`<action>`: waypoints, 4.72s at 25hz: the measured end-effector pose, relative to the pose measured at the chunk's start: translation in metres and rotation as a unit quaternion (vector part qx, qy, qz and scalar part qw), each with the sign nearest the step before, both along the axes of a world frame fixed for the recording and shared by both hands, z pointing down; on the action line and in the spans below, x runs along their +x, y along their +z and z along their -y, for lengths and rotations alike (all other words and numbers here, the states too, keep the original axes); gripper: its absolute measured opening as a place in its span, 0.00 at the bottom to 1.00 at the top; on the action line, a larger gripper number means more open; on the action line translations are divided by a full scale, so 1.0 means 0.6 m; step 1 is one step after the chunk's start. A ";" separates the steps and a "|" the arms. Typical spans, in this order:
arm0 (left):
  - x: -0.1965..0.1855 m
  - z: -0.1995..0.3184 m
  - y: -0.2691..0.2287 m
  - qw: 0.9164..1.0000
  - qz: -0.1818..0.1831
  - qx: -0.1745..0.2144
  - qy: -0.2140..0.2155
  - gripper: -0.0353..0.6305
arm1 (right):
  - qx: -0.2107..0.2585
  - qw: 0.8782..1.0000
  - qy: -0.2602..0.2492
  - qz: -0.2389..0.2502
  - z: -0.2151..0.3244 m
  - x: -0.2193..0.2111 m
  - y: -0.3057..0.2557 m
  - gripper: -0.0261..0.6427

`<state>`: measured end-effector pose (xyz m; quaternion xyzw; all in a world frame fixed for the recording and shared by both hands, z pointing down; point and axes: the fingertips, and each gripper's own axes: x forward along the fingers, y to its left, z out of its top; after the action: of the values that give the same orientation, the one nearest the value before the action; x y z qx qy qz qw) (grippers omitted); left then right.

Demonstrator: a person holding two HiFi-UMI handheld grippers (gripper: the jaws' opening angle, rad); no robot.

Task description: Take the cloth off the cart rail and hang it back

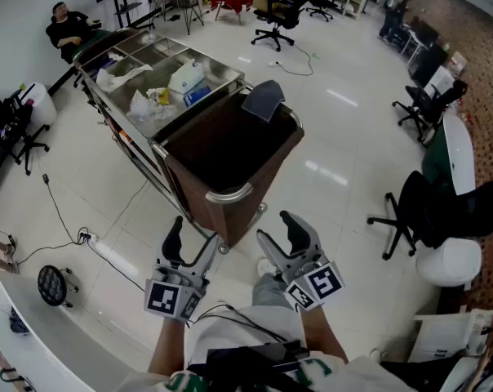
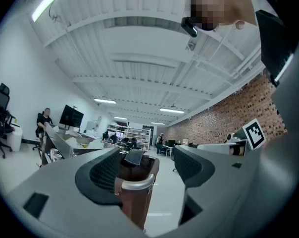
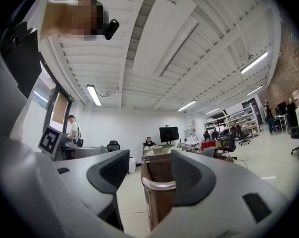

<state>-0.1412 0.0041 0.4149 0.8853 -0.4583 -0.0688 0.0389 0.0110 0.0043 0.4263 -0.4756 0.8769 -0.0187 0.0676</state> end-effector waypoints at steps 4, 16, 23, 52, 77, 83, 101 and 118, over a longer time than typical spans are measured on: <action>0.073 0.058 -0.010 1.000 0.003 0.008 -0.004 0.55 | 0.001 1.000 -0.003 0.023 0.066 0.083 -0.015 0.46; 0.239 0.203 -0.066 0.997 0.014 0.026 -0.076 0.55 | 0.014 0.994 -0.101 0.024 0.256 0.220 -0.041 0.44; 0.252 0.249 -0.052 0.998 0.017 0.016 -0.057 0.55 | 0.020 0.996 -0.085 0.035 0.302 0.223 -0.048 0.44; 0.045 0.225 -0.047 0.991 0.015 -0.003 -0.136 0.53 | -0.245 0.867 -0.046 -0.431 0.828 0.221 0.229 0.39; 0.063 0.266 -0.069 0.996 0.011 0.025 -0.081 0.53 | 0.046 0.989 -0.059 -0.129 0.461 0.152 -0.133 0.24; 0.064 0.262 -0.072 0.997 0.006 0.029 -0.077 0.53 | 0.064 0.995 -0.064 -0.039 0.357 0.117 -0.121 0.24; 0.035 0.249 -0.073 0.995 -0.010 0.026 -0.095 0.53 | 0.066 0.993 -0.095 -0.018 0.287 0.071 -0.113 0.24; 0.038 0.245 -0.047 0.995 -0.022 0.006 -0.099 0.53 | -0.049 0.995 0.072 -0.040 0.351 0.234 -0.009 0.25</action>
<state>-0.1186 -0.1429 0.3868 0.8340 -0.5424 -0.0943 0.0362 0.1516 -0.2062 0.4210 -0.5407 0.8403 -0.0373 0.0100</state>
